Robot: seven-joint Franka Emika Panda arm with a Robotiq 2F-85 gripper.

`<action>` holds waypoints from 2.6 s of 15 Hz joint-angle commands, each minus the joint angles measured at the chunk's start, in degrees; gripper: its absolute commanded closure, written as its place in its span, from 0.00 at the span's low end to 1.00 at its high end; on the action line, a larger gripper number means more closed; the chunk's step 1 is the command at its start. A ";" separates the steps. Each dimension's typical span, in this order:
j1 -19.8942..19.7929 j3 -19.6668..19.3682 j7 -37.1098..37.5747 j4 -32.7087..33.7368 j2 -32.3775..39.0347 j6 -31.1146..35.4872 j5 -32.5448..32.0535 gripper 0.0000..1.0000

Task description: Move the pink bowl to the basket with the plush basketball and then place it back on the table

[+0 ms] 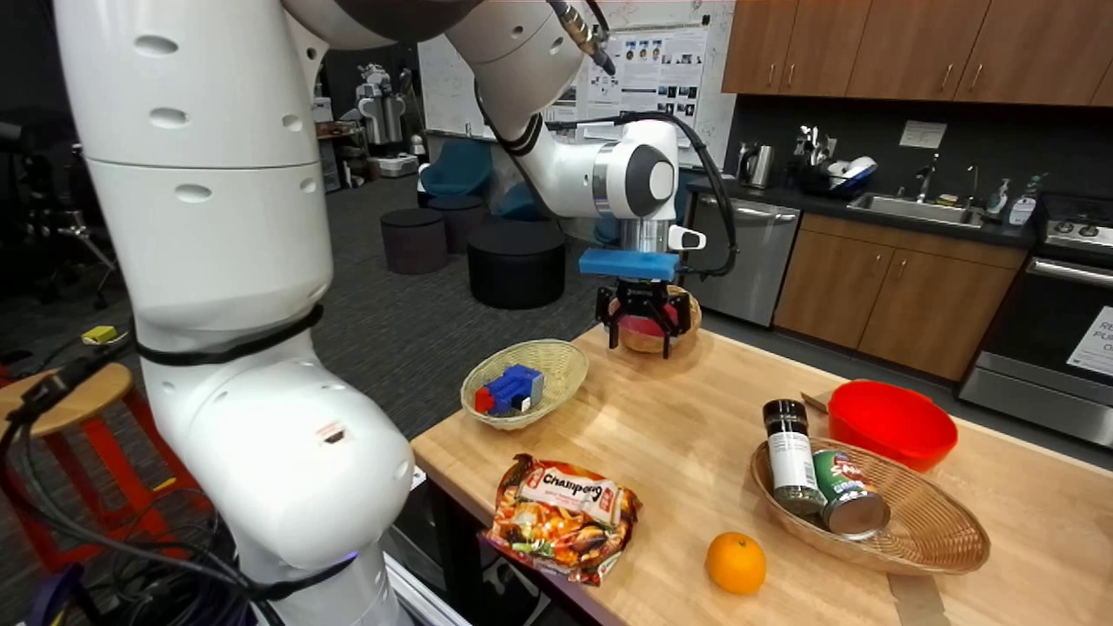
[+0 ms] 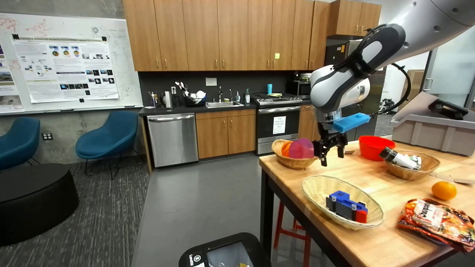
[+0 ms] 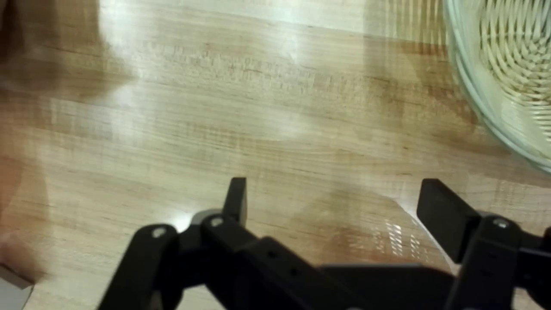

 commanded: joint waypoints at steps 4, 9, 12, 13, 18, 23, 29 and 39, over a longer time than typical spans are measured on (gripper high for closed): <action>-0.64 -1.50 5.20 4.03 -3.92 -4.65 -5.85 0.00; 0.44 0.01 8.77 9.47 -4.18 -10.46 -8.20 0.00; 1.63 1.36 9.13 10.98 -3.40 -10.89 -6.03 0.00; 2.00 1.80 9.70 11.18 -3.08 -10.37 -5.61 0.00; 3.30 3.18 12.67 11.31 -2.01 -8.23 -2.52 0.00; 3.54 3.29 13.92 11.16 -1.31 -4.47 0.68 0.00; 3.76 3.51 13.75 12.01 0.09 0.20 3.47 0.00; 3.57 3.35 18.84 12.03 2.16 -10.40 10.67 0.00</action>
